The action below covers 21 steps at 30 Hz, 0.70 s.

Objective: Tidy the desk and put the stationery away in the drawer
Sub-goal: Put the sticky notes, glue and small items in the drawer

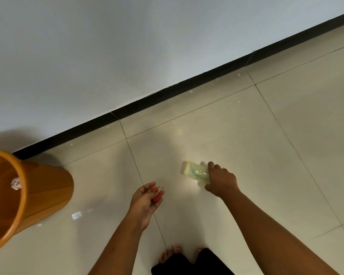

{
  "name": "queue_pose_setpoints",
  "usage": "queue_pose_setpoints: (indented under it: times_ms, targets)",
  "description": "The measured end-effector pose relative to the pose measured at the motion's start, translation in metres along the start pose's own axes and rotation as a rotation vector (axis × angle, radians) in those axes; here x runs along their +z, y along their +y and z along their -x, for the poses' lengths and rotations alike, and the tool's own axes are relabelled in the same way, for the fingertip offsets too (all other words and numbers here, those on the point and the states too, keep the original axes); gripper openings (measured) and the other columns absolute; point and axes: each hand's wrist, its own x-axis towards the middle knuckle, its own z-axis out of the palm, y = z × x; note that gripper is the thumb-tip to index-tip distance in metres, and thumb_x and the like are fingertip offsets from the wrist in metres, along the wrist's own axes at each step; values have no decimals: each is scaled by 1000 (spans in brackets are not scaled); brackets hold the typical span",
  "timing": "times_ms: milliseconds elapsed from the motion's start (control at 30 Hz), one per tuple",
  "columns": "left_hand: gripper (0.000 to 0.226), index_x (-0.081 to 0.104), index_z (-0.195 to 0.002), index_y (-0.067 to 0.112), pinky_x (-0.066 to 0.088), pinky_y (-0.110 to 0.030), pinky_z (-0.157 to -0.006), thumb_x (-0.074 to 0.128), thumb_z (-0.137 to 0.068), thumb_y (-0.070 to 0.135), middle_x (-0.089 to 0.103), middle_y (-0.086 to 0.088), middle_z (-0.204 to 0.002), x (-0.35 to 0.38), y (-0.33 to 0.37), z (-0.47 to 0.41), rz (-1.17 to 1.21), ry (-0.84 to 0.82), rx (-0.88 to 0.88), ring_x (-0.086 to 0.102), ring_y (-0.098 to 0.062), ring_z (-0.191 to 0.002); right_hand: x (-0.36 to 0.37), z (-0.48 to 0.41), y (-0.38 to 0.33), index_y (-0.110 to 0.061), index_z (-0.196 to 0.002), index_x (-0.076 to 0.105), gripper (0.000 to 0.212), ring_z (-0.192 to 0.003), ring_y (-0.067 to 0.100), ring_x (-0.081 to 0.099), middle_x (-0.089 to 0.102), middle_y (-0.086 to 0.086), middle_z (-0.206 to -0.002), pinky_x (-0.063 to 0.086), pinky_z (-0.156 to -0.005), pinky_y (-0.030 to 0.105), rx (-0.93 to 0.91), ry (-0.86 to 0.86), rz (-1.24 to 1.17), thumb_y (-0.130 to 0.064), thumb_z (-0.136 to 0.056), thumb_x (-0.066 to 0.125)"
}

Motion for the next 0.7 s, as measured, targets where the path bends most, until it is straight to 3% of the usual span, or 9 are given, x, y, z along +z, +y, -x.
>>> queue_pose_setpoints:
  times_ms: [100,233,333,467,700]
  targets:
    - [21,59,-103,6,53,-34,-75,50,-91,-10,62,-11,-92,0,15,50,65,-8,6,65,-23,-87,-42,44,-12,-16,-120,37,63,-98,25,60,59,2,-110,38,-68,29,-20,-53,-218,-45,-74,69]
    - [17,59,-99,5,52,-37,-76,43,-97,1,62,-15,-95,3,46,129,249,-2,13,63,-25,-85,-108,117,-32,-23,-112,44,67,-77,14,58,58,-4,-92,40,-57,22,-7,-116,-716,-54,-64,79]
    - [23,59,-99,3,51,-38,-76,36,-100,4,61,-19,-99,1,78,198,373,-15,37,63,-28,-88,-165,181,-51,-24,-104,55,51,-73,7,60,62,-5,-91,43,-50,13,0,-80,-1015,-45,-67,82]
    - [26,60,-108,2,52,-40,-83,35,-100,6,62,-21,-107,-20,116,304,466,-70,78,63,-31,-98,-243,274,-77,-29,-98,63,26,-82,16,62,64,1,-103,50,-54,24,4,-88,-1291,-34,-76,77]
    - [34,61,-104,-1,52,-39,-85,36,-102,23,67,-19,-100,-76,147,467,581,-130,234,65,-30,-94,-330,415,-115,-22,-111,64,34,-98,26,63,57,7,-116,57,-61,34,-155,-169,-1432,-16,-80,74]
